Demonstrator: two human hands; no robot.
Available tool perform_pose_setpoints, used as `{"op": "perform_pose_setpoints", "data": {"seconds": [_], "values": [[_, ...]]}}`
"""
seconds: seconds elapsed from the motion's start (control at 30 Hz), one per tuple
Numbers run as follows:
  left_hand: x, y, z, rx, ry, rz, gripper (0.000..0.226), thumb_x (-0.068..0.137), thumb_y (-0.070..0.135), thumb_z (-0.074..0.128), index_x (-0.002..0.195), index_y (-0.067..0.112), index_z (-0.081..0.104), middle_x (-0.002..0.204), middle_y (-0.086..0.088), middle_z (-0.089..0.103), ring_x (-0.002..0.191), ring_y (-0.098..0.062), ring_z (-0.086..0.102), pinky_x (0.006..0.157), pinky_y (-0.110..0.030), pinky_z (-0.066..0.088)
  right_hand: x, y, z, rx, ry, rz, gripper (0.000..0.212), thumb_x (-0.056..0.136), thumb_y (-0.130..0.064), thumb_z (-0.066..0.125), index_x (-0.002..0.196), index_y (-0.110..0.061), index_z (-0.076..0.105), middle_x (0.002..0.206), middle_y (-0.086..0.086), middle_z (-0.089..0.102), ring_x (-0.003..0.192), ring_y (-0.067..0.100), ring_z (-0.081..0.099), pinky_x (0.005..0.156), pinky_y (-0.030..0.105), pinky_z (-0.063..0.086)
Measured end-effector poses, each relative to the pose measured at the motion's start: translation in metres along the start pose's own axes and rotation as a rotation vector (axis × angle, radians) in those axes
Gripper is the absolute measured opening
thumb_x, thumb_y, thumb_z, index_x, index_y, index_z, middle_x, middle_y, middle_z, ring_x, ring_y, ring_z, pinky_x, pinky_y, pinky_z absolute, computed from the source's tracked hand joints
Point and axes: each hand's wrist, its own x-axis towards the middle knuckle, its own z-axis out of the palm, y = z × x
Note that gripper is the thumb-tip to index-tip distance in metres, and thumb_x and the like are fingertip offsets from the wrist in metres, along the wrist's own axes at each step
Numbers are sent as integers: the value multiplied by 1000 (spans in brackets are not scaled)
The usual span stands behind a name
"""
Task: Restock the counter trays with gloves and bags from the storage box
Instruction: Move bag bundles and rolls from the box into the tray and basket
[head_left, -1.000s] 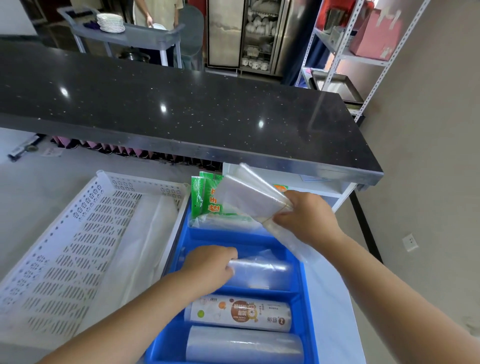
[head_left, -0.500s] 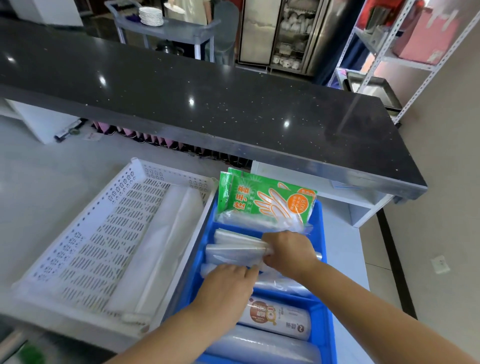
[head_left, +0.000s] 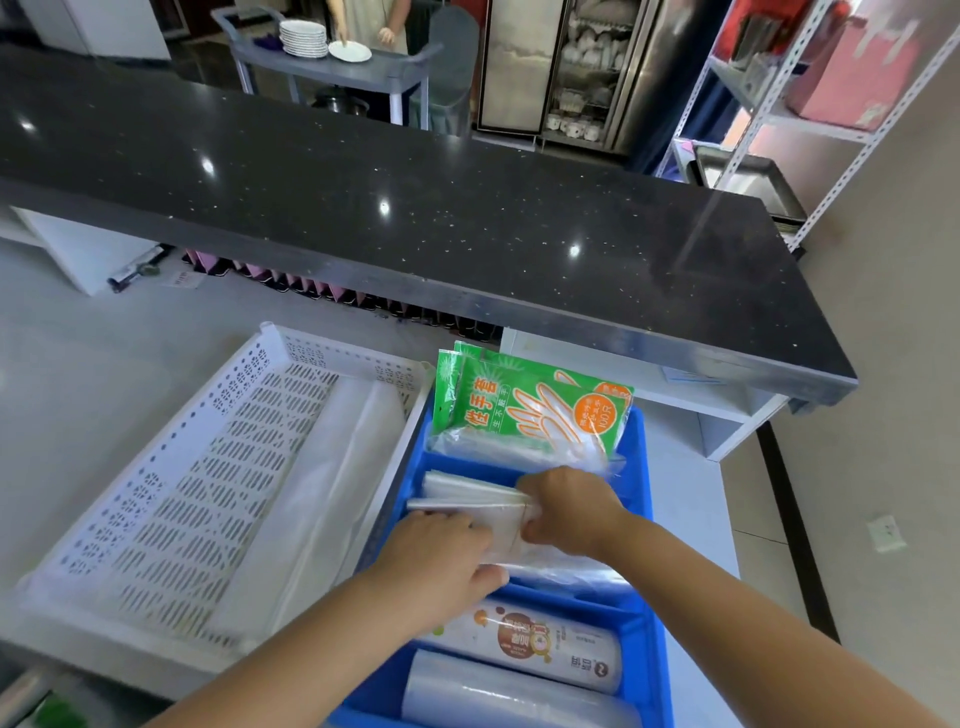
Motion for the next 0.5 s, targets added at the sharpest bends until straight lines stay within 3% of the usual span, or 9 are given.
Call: {"op": "perform_pose_setpoints", "data": {"seconds": [0.07, 0.17, 0.3, 0.5], "values": [[2, -4, -4, -18, -5, -21, 31, 84, 49, 43, 95, 23, 56, 104, -2, 66, 93, -23, 61, 68, -31, 41, 1, -1, 4, 22, -46, -4, 25, 76, -31, 63, 98, -21, 60, 96, 4, 68, 90, 26, 62, 71, 33, 51], [6, -8, -11, -52, -3, -48, 16, 85, 39, 47, 91, 24, 45, 101, 0, 64, 84, -20, 62, 59, -28, 37, 0, 1, 6, -15, 23, -7, 31, 79, -34, 61, 107, -23, 57, 100, 4, 69, 91, 27, 63, 67, 30, 46], [12, -12, -16, -35, 10, -16, 24, 86, 31, 49, 103, 19, 38, 105, -1, 52, 78, -19, 58, 56, -28, 35, -8, 12, 2, 83, 129, 12, 44, 80, -34, 63, 123, -28, 51, 114, 1, 67, 98, 27, 62, 74, 33, 51], [20, -19, -11, 60, -88, 13, 13, 86, 18, 49, 99, 20, 49, 106, 1, 61, 92, -24, 60, 61, -30, 33, -15, 13, 3, 263, 182, 4, 42, 84, -17, 58, 125, -26, 54, 121, 1, 65, 107, 24, 60, 84, 36, 51]]}}
